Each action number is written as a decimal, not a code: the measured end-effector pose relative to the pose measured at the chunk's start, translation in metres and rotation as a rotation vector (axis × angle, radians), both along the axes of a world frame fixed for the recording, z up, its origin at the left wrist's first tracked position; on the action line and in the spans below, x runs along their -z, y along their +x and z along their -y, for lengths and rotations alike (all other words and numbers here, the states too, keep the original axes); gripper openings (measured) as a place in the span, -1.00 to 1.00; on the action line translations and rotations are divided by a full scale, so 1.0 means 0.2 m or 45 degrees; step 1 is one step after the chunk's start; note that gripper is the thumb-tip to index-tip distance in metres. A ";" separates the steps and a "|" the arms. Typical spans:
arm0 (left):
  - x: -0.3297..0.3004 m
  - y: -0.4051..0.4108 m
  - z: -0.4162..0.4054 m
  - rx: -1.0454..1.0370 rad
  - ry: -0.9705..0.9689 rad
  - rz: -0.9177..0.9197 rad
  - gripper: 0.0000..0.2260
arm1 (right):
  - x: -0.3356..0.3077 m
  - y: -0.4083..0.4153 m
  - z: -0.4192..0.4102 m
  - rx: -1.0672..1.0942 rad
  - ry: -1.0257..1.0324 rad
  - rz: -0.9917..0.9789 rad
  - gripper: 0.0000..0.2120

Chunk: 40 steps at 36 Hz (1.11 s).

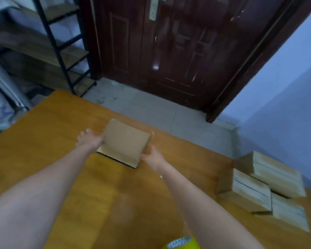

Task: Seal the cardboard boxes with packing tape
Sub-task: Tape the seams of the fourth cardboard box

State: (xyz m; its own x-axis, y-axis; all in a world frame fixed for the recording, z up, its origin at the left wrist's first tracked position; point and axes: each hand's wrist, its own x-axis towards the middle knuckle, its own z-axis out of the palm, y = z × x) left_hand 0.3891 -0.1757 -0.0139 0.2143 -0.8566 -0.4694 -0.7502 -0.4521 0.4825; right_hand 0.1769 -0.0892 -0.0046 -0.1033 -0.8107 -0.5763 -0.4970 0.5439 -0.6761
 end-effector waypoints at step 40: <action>-0.04 -0.65 -0.76 0.840 0.180 -0.457 -0.63 | -0.08 -0.45 -0.93 0.805 -0.068 -0.021 -0.60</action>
